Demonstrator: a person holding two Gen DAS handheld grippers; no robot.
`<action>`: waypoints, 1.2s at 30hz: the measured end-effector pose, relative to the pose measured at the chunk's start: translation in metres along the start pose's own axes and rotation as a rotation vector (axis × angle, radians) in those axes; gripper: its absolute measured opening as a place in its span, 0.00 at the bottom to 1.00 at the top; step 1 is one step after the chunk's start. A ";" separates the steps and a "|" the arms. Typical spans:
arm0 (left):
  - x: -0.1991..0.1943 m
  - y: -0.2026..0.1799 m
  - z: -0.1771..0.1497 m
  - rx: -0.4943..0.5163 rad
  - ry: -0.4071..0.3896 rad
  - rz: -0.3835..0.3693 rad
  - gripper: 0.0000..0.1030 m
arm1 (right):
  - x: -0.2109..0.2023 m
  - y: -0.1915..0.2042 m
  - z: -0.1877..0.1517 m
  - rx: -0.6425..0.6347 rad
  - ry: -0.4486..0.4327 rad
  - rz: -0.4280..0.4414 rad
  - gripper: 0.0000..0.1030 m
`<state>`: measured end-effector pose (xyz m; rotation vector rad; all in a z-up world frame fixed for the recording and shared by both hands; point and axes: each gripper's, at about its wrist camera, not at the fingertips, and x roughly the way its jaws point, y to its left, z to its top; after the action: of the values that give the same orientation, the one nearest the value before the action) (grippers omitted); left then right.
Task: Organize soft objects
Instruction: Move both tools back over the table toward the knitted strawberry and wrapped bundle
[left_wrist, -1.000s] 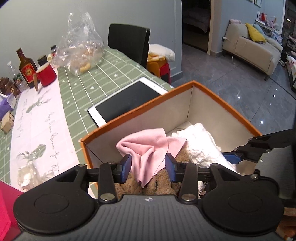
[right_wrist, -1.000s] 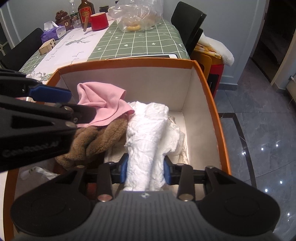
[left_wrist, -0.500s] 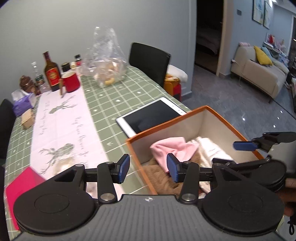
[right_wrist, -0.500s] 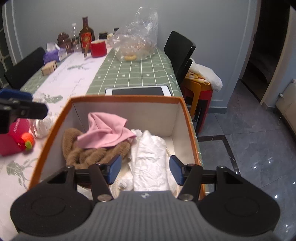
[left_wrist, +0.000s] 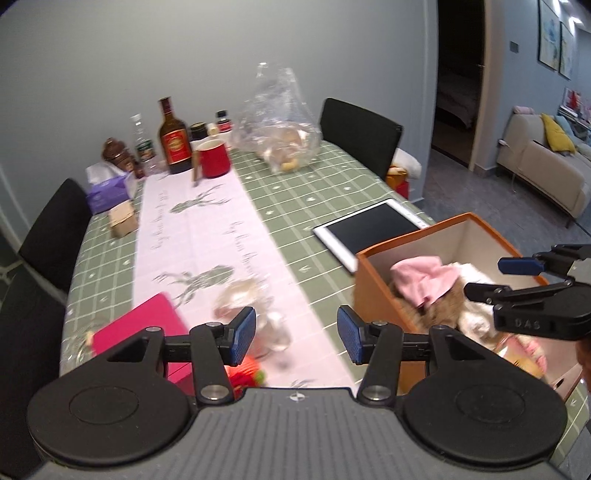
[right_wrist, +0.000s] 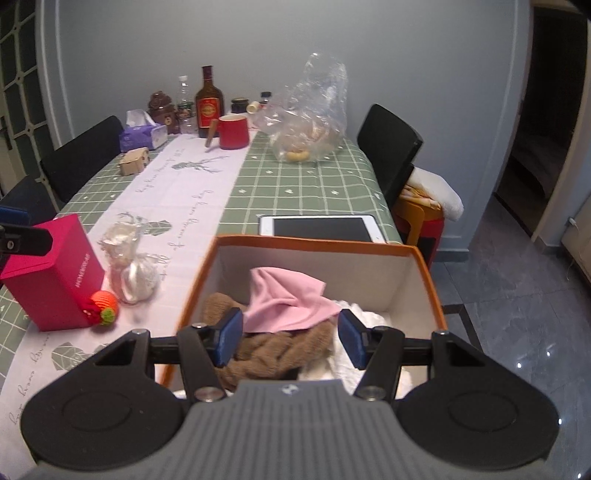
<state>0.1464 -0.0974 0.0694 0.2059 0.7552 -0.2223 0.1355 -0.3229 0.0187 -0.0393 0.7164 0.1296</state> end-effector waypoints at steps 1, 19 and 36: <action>-0.001 0.007 -0.005 -0.006 0.002 0.006 0.58 | -0.001 0.006 0.001 -0.009 -0.006 0.007 0.55; 0.011 0.106 -0.105 -0.177 0.091 0.044 0.59 | 0.031 0.142 0.001 -0.146 0.029 0.179 0.55; 0.046 0.128 -0.147 -0.214 0.180 0.035 0.65 | 0.126 0.178 -0.010 0.240 0.146 0.206 0.45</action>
<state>0.1173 0.0578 -0.0537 0.0363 0.9472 -0.0892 0.1998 -0.1340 -0.0700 0.2573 0.8772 0.2387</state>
